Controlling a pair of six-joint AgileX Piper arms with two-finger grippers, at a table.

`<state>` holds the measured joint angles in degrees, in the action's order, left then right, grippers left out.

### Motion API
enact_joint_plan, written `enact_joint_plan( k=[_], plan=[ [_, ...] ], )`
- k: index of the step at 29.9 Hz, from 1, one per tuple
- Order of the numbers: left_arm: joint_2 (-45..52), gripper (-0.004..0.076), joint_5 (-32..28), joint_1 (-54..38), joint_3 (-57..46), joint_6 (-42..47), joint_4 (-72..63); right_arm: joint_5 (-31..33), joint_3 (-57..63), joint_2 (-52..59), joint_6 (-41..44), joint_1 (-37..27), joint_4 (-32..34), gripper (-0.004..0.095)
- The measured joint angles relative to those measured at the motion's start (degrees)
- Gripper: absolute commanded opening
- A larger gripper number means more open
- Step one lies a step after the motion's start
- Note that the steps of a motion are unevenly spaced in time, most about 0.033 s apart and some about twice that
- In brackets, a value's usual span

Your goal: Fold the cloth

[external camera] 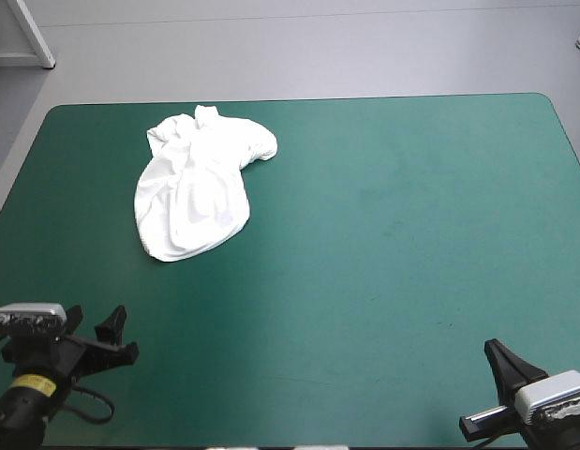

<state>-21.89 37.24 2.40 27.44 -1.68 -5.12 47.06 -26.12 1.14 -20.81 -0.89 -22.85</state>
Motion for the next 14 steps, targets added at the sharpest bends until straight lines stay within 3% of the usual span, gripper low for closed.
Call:
enact_joint_plan(
  k=[6, 14],
  plan=[
    [-20.12, 0.0519, -2.34, 0.00, 14.23, -1.68, -1.71, 0.00, 0.00, 0.00, 0.00, 0.00, 0.00, -0.0016],
    [-45.61, 0.0519, 3.80, 0.00, 35.77, -7.11, -5.72, 0.00, 0.00, 0.00, 0.00, 0.00, 0.00, -0.0010]
  ],
)
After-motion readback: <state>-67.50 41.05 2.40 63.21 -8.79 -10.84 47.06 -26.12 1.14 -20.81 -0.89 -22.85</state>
